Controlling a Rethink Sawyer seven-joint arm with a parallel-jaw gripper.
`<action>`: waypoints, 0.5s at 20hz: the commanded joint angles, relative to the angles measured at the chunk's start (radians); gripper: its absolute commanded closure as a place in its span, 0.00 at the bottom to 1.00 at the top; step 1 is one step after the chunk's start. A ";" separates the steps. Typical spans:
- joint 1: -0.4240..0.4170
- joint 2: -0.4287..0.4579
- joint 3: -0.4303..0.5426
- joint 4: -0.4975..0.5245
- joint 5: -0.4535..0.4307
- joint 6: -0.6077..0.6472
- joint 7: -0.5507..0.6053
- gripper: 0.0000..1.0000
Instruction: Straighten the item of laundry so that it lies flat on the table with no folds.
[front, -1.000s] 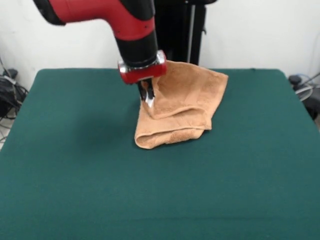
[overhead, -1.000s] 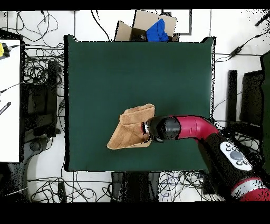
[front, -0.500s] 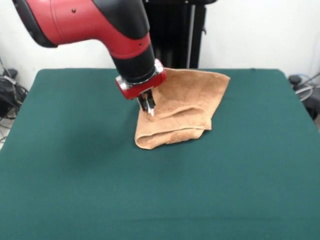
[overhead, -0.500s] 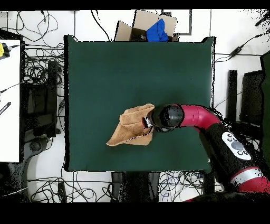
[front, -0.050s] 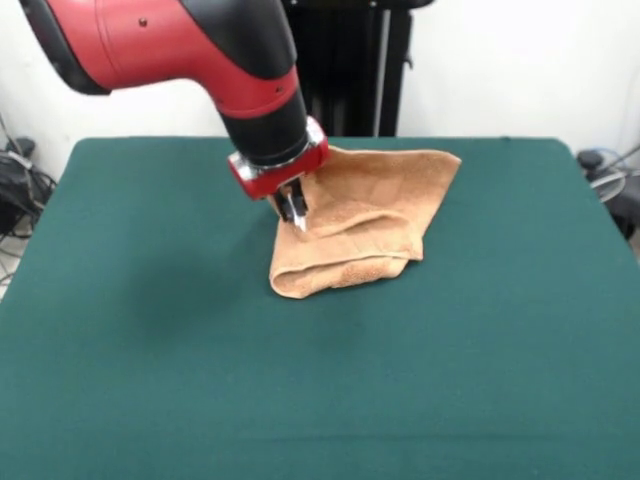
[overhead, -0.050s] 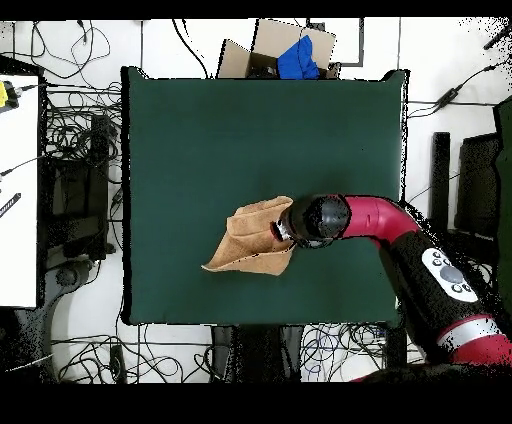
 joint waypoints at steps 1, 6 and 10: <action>0.030 -0.121 -0.099 0.158 -0.011 -0.065 0.184 1.00; 0.044 -0.170 -0.175 0.272 0.006 -0.116 0.276 1.00; 0.060 -0.191 -0.222 0.333 0.024 -0.151 0.311 1.00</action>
